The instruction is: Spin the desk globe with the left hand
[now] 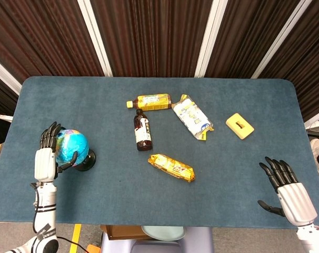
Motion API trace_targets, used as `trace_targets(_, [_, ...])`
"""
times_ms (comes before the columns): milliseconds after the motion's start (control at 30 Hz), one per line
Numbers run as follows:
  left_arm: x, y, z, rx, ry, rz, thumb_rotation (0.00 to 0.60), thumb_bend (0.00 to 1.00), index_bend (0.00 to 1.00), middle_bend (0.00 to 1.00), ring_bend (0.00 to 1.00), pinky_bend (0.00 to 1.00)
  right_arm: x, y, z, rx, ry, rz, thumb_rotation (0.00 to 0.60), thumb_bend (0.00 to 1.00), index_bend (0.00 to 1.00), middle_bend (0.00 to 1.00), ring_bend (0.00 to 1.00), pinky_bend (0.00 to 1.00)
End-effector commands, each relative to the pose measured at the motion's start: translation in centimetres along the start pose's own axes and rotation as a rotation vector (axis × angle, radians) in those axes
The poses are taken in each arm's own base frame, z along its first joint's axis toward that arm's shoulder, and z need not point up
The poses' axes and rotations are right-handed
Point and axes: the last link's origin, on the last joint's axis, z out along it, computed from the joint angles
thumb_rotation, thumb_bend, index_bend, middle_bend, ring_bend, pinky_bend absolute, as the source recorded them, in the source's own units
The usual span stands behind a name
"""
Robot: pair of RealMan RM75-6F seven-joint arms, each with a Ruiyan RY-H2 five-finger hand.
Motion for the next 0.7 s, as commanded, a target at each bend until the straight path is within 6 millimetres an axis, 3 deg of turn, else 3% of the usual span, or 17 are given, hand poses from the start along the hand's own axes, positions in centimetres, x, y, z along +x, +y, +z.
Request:
trace_targets(33, [0.2, -0.2, -0.1, 0.005, 0.002, 0.002, 0.600, 0.32, 0.00, 0.00, 0.00, 0.00, 0.0, 0.0, 0.0, -0.001, 0.000, 0.000, 0.600, 0.07, 0.00, 0.00, 0.00, 0.00])
trace_targets(700, [2.1, -2.5, -0.7, 0.071, 0.038, 0.010, 0.600, 0.32, 0.00, 0.00, 0.00, 0.00, -0.2, -0.2, 0.1, 0.001, -0.005, -0.005, 0.600, 0.07, 0.00, 0.00, 0.00, 0.00])
